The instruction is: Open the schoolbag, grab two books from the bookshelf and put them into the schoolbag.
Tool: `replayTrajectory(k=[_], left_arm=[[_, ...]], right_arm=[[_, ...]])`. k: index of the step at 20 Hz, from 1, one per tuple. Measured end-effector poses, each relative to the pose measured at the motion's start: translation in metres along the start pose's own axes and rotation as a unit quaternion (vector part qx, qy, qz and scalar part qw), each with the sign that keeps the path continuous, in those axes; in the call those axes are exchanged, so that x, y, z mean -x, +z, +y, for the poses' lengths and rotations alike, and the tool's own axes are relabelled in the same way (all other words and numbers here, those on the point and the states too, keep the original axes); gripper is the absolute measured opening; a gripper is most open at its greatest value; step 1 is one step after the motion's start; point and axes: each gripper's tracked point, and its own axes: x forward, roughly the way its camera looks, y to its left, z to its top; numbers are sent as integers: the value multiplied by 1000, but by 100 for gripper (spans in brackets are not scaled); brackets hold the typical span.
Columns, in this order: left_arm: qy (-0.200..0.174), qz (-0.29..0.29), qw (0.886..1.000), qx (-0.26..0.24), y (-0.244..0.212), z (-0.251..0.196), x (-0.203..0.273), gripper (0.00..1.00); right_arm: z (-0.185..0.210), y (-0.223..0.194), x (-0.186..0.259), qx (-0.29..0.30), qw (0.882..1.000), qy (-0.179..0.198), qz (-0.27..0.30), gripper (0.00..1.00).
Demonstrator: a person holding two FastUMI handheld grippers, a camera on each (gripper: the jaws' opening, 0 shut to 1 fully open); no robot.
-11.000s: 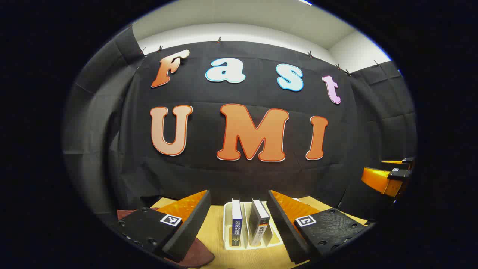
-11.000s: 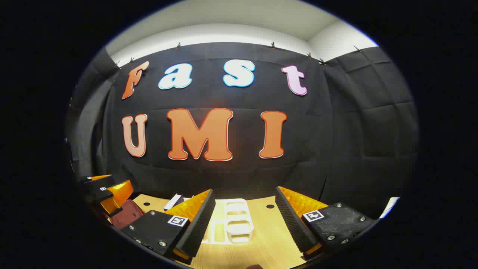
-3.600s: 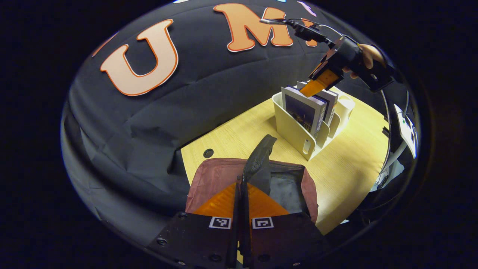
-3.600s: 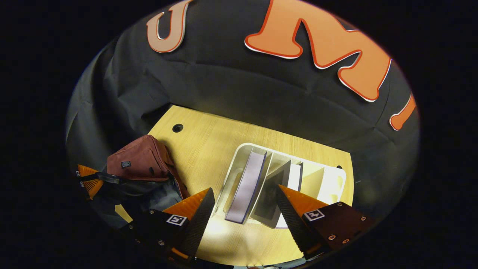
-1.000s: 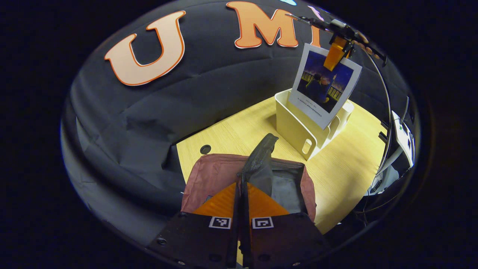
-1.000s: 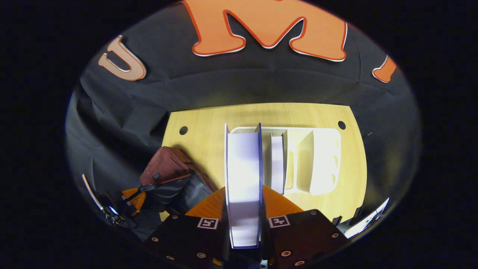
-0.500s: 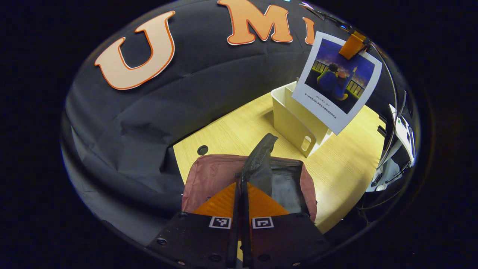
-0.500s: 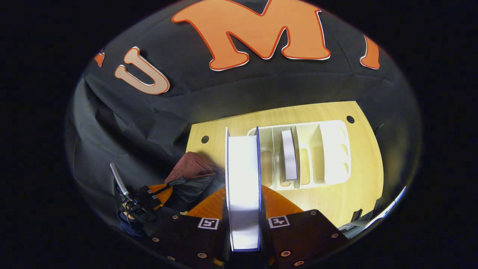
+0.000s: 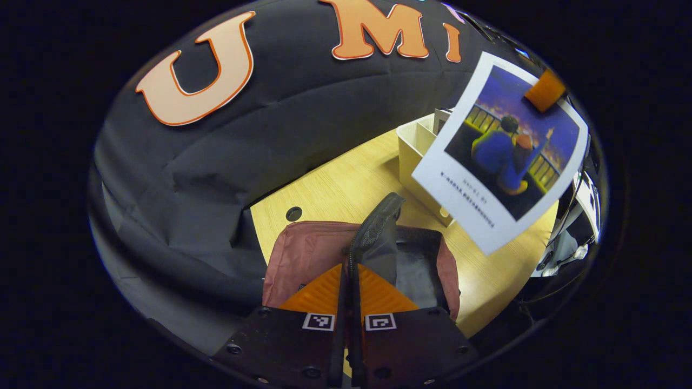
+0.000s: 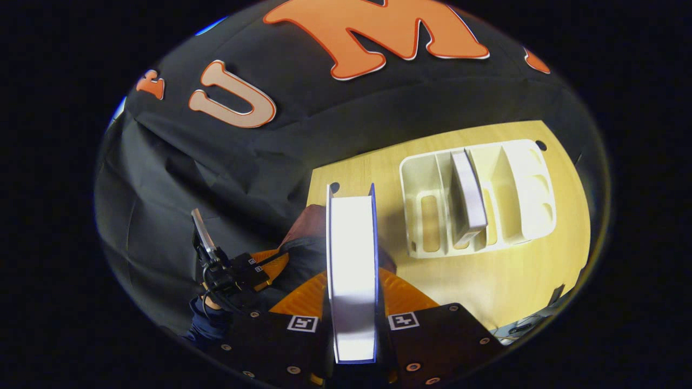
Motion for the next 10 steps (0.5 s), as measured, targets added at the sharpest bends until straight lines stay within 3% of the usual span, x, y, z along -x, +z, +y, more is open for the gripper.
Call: replayTrajectory(k=[10], left_arm=[[14,10,1000,18,10,6,8,7]], right_arm=[[-17,-66,-71,-129,990,50,8,33]])
